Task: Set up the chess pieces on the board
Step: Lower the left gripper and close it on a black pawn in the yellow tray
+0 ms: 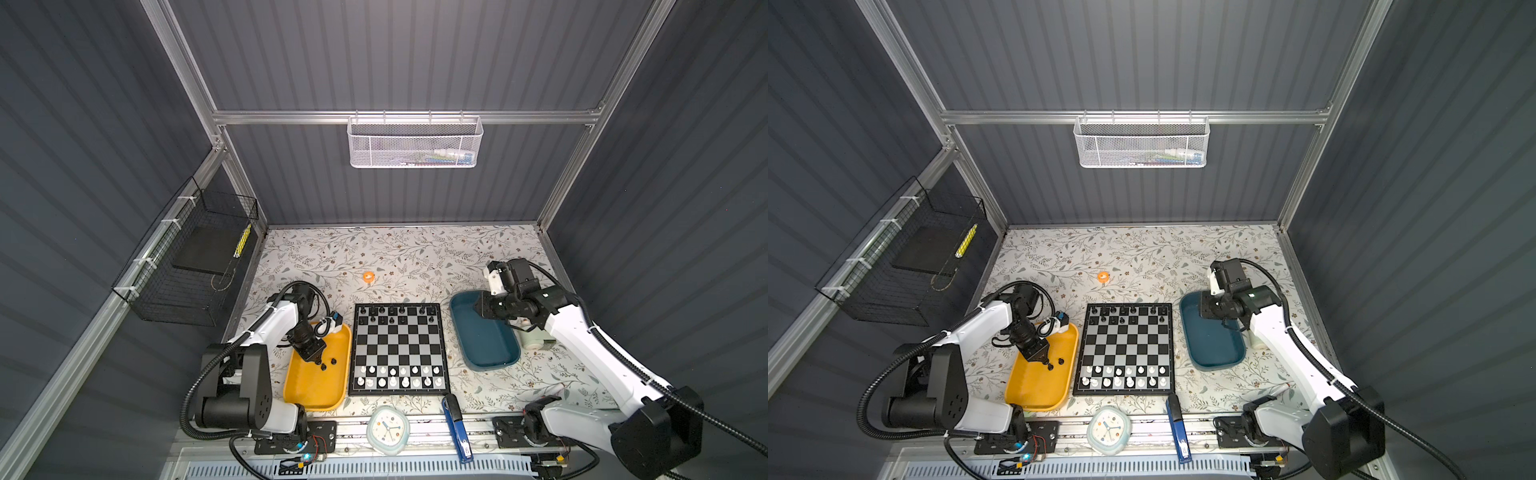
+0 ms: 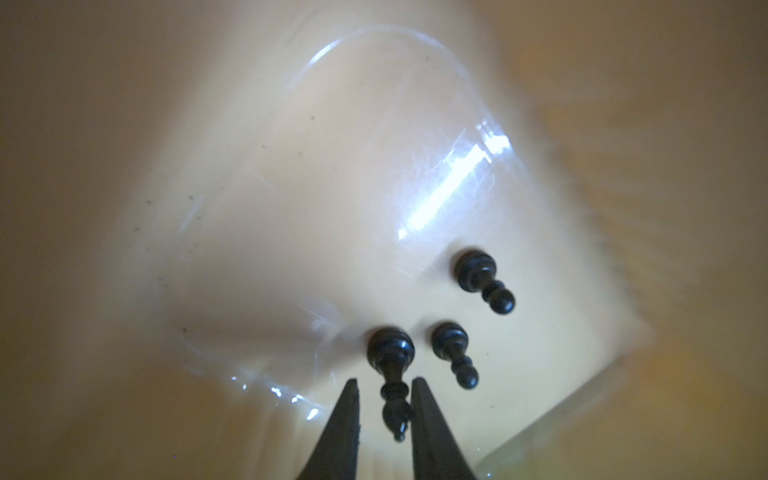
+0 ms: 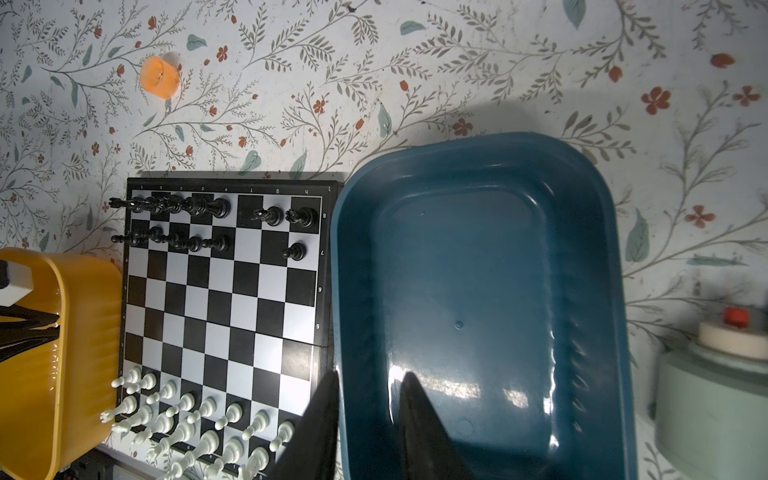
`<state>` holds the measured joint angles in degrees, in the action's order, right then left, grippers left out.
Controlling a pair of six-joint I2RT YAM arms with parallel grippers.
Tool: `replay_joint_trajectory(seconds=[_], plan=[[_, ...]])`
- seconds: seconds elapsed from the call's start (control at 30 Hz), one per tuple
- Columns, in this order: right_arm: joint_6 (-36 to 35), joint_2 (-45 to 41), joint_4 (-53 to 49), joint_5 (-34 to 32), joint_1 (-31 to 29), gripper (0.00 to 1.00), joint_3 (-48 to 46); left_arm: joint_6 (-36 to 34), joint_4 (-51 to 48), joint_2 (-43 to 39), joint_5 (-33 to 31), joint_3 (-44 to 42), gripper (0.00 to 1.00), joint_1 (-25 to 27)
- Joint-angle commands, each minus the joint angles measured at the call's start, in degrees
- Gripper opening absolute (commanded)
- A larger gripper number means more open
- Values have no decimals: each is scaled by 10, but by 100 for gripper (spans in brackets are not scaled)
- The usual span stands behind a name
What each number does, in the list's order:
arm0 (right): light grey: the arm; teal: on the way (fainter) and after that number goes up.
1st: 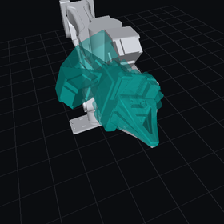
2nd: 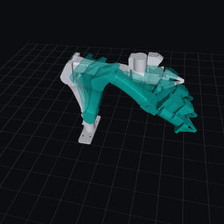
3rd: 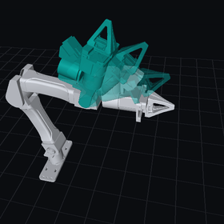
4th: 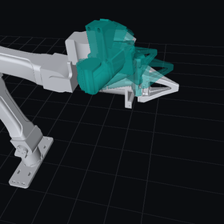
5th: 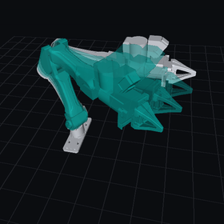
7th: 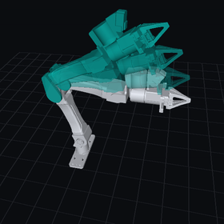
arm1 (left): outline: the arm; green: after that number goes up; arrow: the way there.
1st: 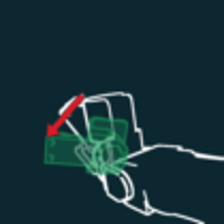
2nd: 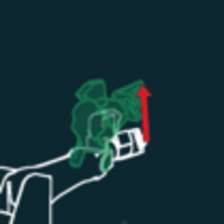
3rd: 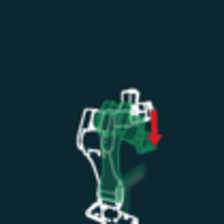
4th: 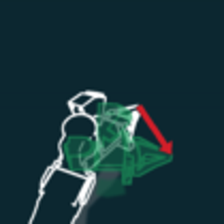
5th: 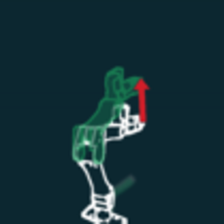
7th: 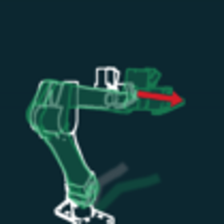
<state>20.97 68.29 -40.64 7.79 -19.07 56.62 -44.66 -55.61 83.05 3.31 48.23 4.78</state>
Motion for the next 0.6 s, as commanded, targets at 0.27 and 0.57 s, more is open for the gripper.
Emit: replay_joint_trajectory(seconds=[0.27, 0.57], plan=[[0, -9, 4, 8, 1, 29, -10, 9, -6, -10, -3, -8, 28, 3], [-1, -9, 6, 7, 1, 29, -13, 20, 2, -9, -12, -16, 27, 24]])
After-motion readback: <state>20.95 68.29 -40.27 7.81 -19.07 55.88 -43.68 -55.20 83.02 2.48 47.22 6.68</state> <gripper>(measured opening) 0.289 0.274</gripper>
